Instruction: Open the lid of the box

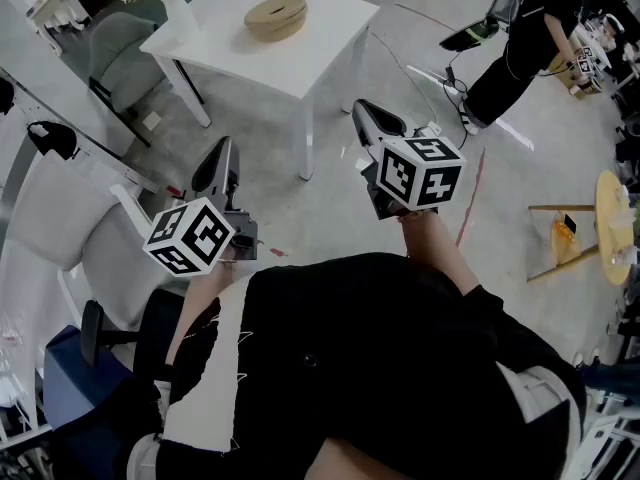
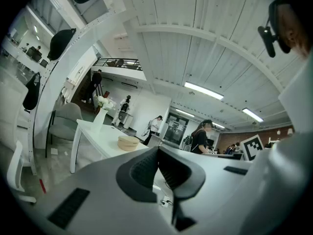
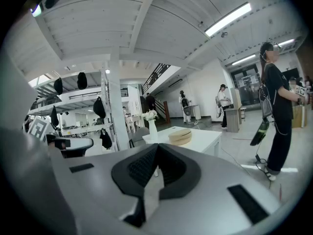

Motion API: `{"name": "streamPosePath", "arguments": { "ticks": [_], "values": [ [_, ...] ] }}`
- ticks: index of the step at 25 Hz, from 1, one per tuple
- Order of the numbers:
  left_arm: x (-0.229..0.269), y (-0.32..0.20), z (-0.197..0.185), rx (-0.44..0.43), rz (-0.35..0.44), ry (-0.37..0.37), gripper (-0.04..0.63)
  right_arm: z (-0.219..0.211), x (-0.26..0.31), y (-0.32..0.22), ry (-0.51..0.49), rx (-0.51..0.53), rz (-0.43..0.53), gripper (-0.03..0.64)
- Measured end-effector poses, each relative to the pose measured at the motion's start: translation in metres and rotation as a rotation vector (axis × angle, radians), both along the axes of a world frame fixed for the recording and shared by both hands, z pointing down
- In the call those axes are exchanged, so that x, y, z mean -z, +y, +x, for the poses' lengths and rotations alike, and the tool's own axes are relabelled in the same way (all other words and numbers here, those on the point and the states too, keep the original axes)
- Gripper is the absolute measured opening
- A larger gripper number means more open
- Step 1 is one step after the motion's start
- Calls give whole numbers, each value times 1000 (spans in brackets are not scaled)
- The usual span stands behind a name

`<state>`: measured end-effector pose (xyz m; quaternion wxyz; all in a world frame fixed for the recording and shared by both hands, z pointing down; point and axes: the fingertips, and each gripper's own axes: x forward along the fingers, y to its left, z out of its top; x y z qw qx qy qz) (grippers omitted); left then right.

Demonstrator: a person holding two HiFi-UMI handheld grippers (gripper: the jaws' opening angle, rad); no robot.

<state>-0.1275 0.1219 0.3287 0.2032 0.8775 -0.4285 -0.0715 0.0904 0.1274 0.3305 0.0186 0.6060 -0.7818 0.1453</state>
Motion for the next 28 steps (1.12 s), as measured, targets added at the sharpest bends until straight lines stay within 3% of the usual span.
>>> {"name": "streamPosePath", "arguments": {
  "ticks": [8,17,28],
  "values": [
    [-10,-4,-8,9,-24,10,11,-11,-4,-7,-3,23,-14,5],
    [-40,-6,-13,31,-98,-1,11,-17,-37,-18,-49,39,-110,5],
    [-50,-65,-10,85,-121,-21,11,-1,-54,-94,-96,31,-129,5]
  ]
}}
